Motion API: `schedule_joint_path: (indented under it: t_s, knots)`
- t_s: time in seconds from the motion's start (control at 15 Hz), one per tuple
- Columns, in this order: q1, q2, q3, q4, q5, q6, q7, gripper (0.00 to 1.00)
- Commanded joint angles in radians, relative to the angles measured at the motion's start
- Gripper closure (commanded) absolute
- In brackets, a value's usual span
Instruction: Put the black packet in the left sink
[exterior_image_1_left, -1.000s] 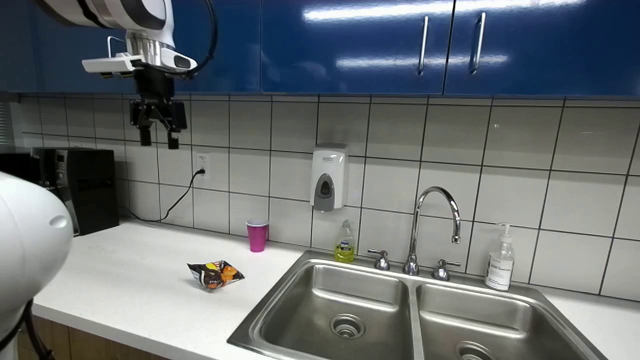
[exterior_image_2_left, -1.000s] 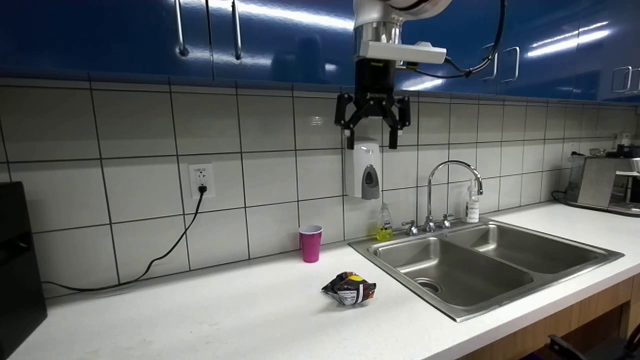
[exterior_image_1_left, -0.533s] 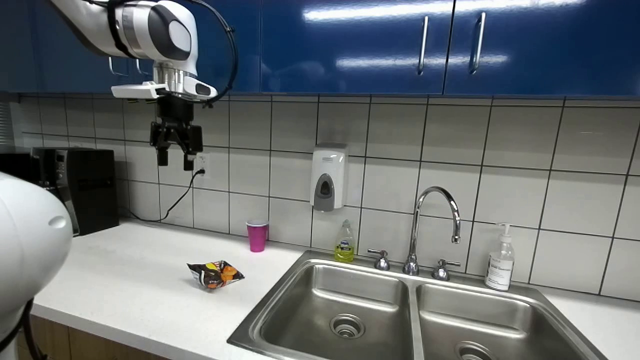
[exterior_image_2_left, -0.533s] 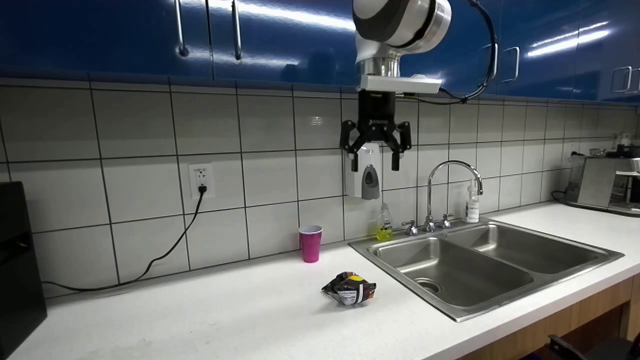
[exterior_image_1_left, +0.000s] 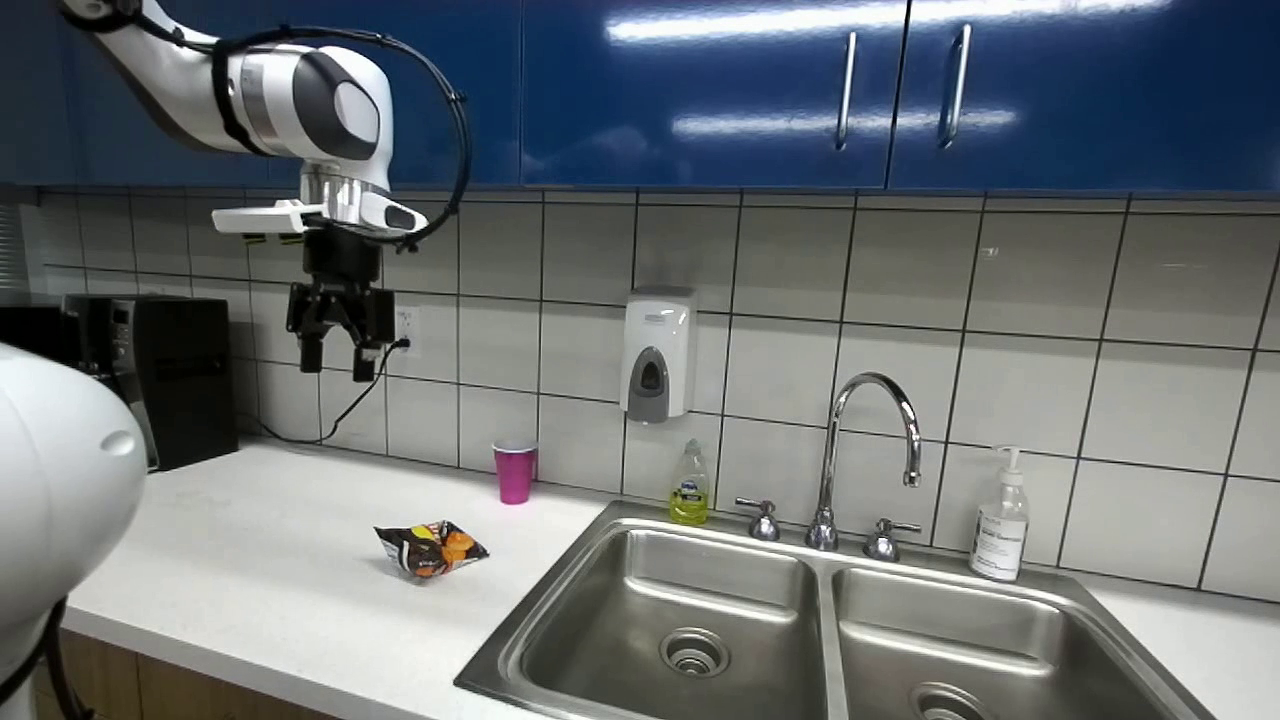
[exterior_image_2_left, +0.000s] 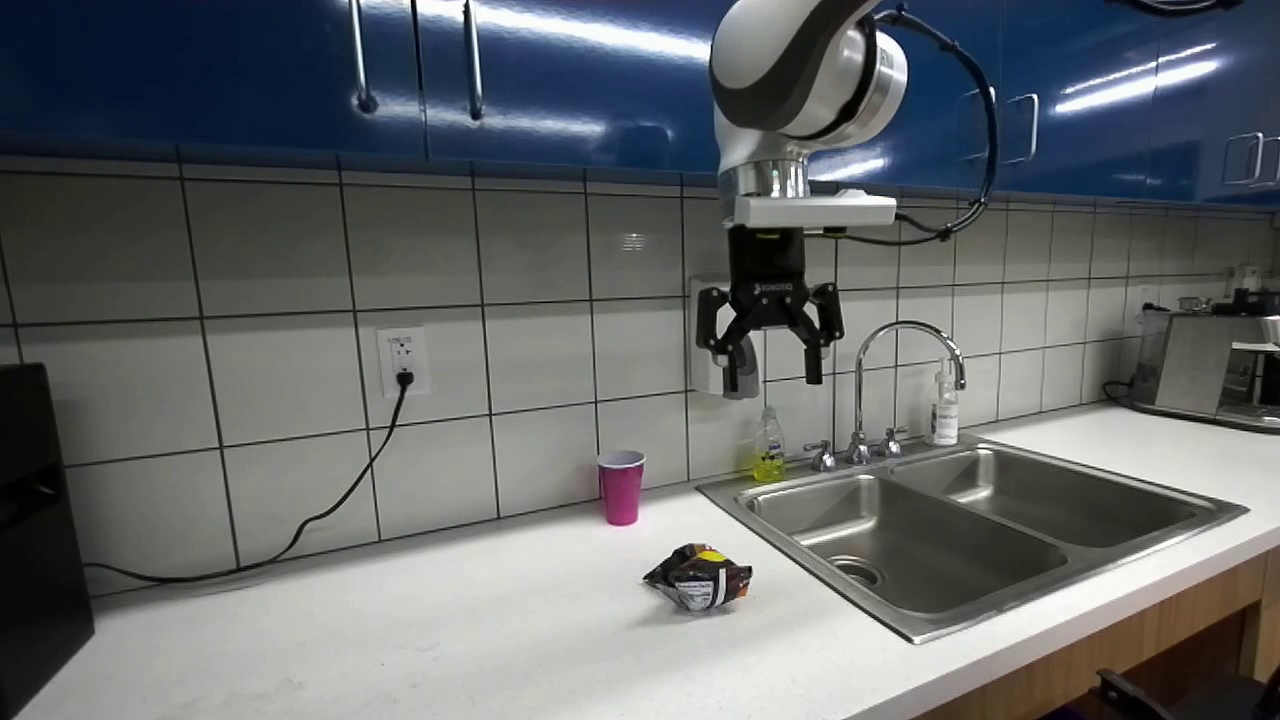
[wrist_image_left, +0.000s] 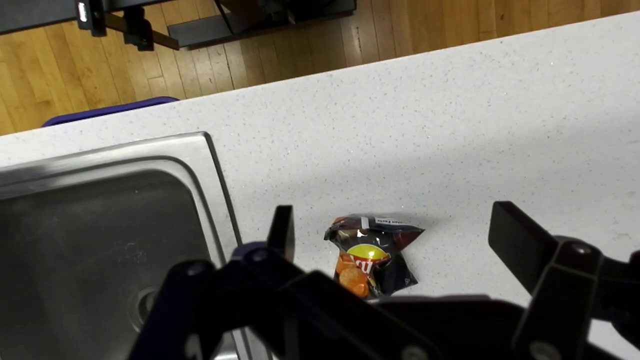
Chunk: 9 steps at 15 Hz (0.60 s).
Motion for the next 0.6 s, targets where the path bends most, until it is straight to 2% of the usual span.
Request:
schedule_joint_path:
  t_s: [0.0,0.53]
  knots:
    - [0.000,0.020,0.002,-0.053,0.010,0.070,-0.024,0.00]
    - [0.011,0.193,0.006,-0.080,-0.006,0.322,-0.034,0.00]
